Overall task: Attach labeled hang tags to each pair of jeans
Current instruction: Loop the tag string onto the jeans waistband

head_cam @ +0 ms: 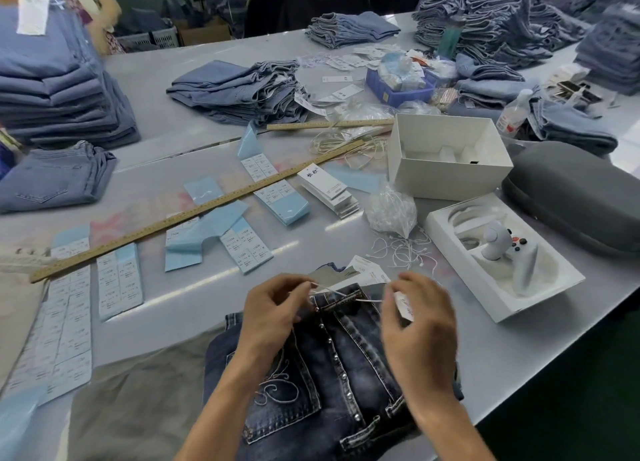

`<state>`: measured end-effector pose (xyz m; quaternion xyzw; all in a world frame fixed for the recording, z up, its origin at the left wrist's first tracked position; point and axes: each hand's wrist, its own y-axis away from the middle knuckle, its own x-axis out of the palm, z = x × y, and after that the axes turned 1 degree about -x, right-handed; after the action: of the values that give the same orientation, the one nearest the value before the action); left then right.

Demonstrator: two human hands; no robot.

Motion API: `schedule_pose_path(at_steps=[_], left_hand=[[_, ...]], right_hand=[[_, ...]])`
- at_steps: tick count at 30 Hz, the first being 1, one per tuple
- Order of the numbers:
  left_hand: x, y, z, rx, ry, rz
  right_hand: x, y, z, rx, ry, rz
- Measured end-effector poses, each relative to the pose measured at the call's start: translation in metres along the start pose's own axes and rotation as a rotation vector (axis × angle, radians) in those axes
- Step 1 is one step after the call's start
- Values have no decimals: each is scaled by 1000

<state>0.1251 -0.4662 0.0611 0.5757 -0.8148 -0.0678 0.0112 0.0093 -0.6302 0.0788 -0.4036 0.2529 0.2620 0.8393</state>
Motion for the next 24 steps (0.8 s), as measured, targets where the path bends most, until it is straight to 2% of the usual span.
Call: schedule_pose_path(at_steps=[1,2,5,7,10,15,20,24], left_hand=[[-4,0,-4,7,82,-15],[-7,-1,-8,14,161,-18],[-8,-5,-23,6,389,-2],[-5,-8,-32,-3,520,28],[-1,-9,-43,38,571,93],[4,-8,-53,137,478,132],[5,-8,-55,128,519,205],[5,-11,-49,100,451,179]], right_hand=[[-6,-8,-11,65,-9,3],[-11,-16,-22,150,-44,80],[-18,-30,-40,381,-276,479],[-15,-26,-39,389,-396,588],[-5,-15,-33,324,-392,595],[3,-18,-25,186,-254,530],[1,-24,-14,64,-218,508],[3,-22,-1,179,-345,527]])
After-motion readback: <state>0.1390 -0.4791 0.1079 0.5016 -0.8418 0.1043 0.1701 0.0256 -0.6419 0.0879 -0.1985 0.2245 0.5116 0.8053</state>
